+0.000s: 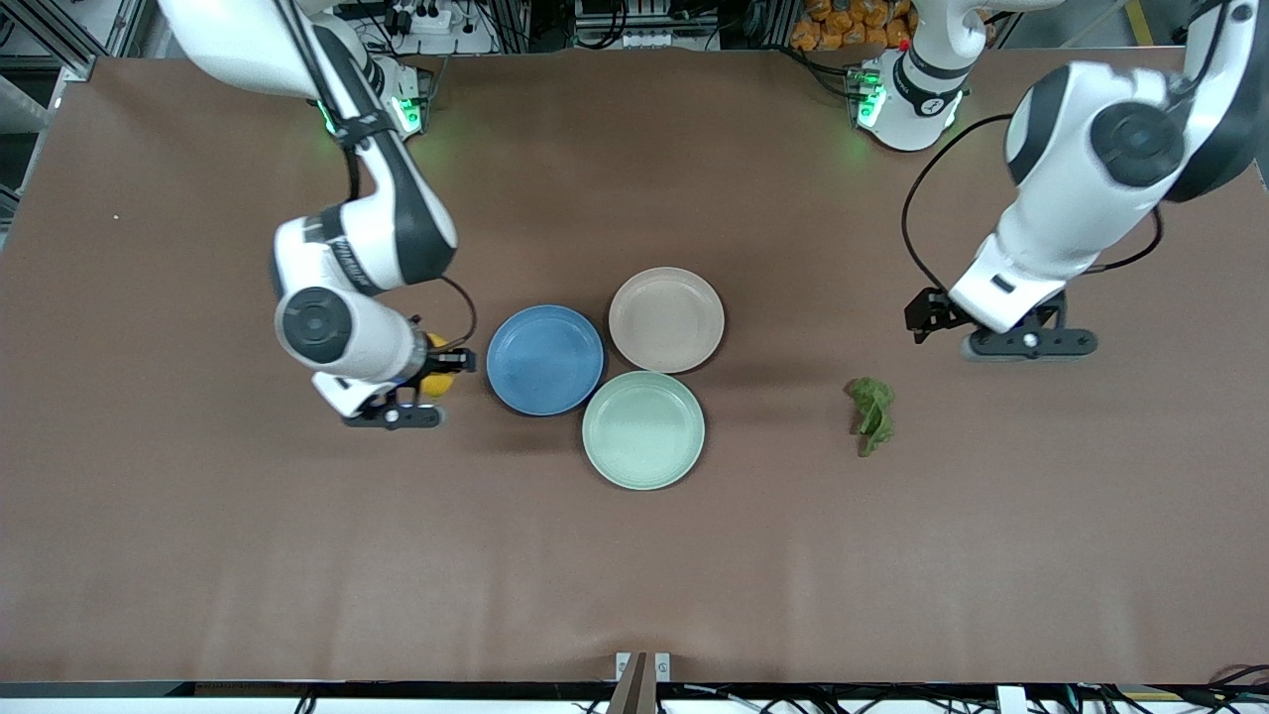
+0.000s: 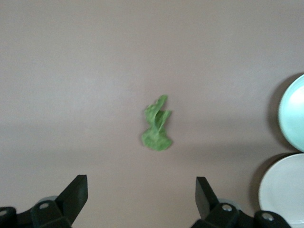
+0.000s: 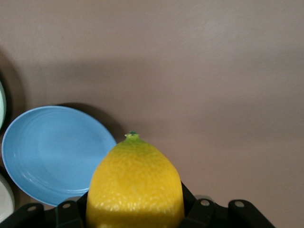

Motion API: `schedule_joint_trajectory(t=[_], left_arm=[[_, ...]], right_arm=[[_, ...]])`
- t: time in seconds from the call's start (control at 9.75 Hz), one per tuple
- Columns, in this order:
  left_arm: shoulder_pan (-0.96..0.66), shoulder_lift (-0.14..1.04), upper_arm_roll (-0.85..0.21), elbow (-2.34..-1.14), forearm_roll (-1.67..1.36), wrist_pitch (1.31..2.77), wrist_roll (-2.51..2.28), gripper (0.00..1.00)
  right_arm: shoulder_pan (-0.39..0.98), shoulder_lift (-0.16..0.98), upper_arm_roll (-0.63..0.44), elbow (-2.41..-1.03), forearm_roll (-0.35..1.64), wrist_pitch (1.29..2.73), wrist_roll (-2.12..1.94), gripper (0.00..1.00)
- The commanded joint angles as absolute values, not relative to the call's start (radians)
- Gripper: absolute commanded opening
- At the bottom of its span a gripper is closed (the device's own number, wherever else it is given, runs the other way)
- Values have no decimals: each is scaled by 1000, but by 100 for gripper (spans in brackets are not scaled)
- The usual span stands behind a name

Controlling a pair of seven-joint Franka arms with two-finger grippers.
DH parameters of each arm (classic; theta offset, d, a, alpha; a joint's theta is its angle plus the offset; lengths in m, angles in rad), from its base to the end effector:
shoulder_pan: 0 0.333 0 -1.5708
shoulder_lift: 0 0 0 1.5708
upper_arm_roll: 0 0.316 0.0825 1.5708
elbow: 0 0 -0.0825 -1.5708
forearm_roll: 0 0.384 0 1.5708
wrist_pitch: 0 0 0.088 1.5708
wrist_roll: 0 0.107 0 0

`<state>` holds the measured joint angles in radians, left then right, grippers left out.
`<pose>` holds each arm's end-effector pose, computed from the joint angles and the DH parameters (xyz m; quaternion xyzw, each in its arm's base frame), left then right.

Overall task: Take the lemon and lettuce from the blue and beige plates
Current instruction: 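Raise the left gripper away while the right gripper carries the lemon aside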

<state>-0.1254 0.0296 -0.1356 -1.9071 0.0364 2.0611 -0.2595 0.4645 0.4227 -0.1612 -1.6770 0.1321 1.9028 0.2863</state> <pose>0.5615 -0.1473 0.4910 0.9979 -0.0081 0.0640 0.0020 0.6083 0.2107 0.3457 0.9950 -0.0151 -0.0985 0.0021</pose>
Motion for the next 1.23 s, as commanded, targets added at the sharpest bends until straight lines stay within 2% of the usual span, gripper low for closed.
schedule_joint_trajectory(t=[0.0, 0.21, 0.51, 0.82, 1.13], left_arm=[[-132, 12, -127, -1844, 8, 2033, -262, 100], [-137, -1, -121, -1804, 23, 2000, -226, 100], [-138, -2, -106, -1659, 21, 1748, -102, 100], [-138, -17, -107, -1579, 23, 1613, -71, 100], [-137, -15, -115, -1519, 11, 1522, -69, 100]], right_arm=[[419, 390, -152, -1675, 74, 1882, 255, 51], [388, 368, -163, -1675, 67, 1878, 194, 51], [351, 339, -222, -1661, 66, 1820, 57, 51], [350, 322, -290, -1654, 66, 1761, -23, 51], [275, 313, -287, -1661, 67, 1761, -119, 51]])
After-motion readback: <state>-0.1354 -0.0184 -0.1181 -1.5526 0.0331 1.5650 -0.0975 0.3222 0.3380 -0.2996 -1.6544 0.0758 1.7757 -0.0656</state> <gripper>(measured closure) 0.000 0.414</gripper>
